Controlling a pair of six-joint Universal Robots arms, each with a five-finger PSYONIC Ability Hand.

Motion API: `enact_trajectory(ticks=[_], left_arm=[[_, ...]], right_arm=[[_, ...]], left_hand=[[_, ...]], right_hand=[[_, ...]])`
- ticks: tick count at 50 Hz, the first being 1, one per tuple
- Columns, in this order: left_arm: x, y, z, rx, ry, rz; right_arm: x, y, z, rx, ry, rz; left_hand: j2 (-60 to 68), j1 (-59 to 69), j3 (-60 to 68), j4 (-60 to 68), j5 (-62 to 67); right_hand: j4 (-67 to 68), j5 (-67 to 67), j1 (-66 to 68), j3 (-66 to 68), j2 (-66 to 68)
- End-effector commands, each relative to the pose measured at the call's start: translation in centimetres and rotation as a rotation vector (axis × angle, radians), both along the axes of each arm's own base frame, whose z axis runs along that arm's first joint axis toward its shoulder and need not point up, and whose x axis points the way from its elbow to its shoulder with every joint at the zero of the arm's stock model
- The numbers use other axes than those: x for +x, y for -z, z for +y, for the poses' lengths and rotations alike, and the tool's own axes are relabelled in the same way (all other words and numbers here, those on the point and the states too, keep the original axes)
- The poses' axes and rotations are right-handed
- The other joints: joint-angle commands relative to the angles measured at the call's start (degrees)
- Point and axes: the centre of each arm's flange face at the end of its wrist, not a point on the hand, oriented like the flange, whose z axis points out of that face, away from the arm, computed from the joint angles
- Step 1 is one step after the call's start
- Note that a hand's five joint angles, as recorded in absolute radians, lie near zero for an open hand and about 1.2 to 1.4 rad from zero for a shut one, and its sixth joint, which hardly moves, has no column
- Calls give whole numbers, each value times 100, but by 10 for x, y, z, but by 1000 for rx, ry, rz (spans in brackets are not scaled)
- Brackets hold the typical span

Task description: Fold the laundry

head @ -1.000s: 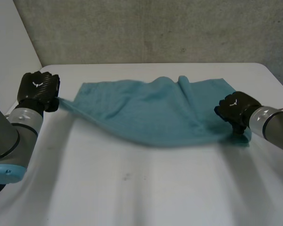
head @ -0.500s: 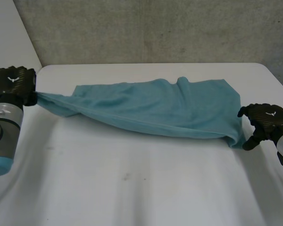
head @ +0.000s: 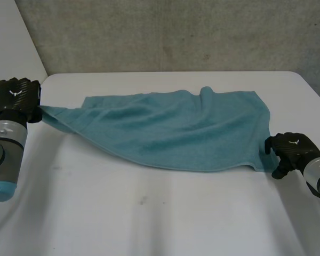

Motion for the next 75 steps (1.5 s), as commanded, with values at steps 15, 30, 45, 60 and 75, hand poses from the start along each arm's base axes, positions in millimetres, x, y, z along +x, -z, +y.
enact_trajectory(ticks=[15, 30, 45, 60, 75], left_arm=[[0, 3, 0, 9, 2, -1], [0, 5, 1, 15, 3, -3], [-1, 5, 1, 15, 5, -3], [-1, 6, 1, 17, 5, -3], [-1, 7, 2, 19, 5, -5]], right_arm=[[1, 12, -16, -9, -4, 4], [1, 21, -23, 1, -4, 10], [0, 21, -26, -19, -12, 35], [1, 19, -30, -35, -12, 34], [7, 20, -31, -46, -31, 34]], left_hand=[[1112, 1436, 1153, 1143, 1512], [1112, 1436, 1153, 1143, 1512], [1112, 1436, 1153, 1143, 1512], [1112, 1436, 1153, 1143, 1512], [1112, 1436, 1153, 1143, 1512]], right_hand=[[1086, 1221, 1632, 1089, 1108], [1405, 1541, 1951, 1409, 1428], [1540, 1675, 2086, 1543, 1562], [1960, 2095, 2506, 1963, 1982], [4272, 4407, 4818, 4275, 4294]])
